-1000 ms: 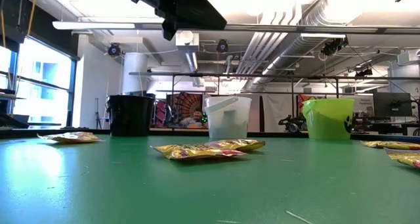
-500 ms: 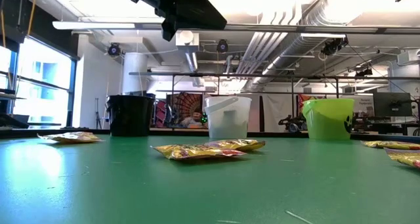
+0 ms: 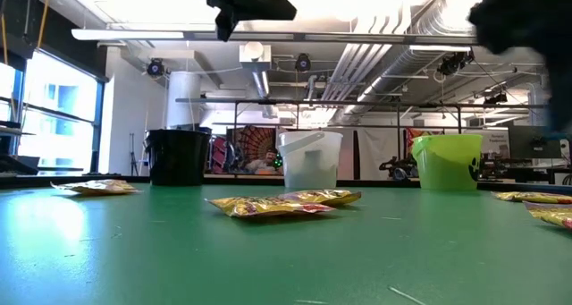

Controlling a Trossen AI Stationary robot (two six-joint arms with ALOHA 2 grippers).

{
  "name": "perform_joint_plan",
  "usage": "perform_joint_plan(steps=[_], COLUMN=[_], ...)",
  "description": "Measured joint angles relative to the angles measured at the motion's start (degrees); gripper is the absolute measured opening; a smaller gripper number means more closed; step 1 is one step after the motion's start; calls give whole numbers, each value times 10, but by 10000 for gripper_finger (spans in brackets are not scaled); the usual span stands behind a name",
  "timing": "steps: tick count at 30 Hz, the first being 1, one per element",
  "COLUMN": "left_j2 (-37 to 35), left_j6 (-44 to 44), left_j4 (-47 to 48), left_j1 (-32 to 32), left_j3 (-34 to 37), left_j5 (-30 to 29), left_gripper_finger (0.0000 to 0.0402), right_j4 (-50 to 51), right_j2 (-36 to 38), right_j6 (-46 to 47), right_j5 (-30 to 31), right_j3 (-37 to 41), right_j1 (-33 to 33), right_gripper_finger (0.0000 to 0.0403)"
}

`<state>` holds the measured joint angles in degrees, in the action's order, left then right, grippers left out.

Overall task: Sort candy by brand, put in halloween buckets
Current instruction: Put the white candy into the white bucket

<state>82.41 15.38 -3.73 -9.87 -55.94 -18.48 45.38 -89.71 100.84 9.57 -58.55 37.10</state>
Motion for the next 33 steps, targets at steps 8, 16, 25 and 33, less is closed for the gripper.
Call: perform_joint_plan(steps=[8,16,25,33], left_j2=[-40,-74,-82,-82], left_j6=[-11,-6,48,49], left_j4=[50,91,114,120], left_j1=[5,5,37,82], left_j3=[0,0,0,0], left_j5=[9,45,49,50], left_gripper_finger=[0,0,0,0], right_j4=[-3,-127,-247,-178], right_j2=[0,1,-20,-159], right_j6=[-262,-529,-678,-796], right_j5=[16,-59,-143,-159], right_j3=[-56,-67,-125,-306], right_j1=[-190,-449,-654,-725], right_gripper_finger=[5,5,5,5])
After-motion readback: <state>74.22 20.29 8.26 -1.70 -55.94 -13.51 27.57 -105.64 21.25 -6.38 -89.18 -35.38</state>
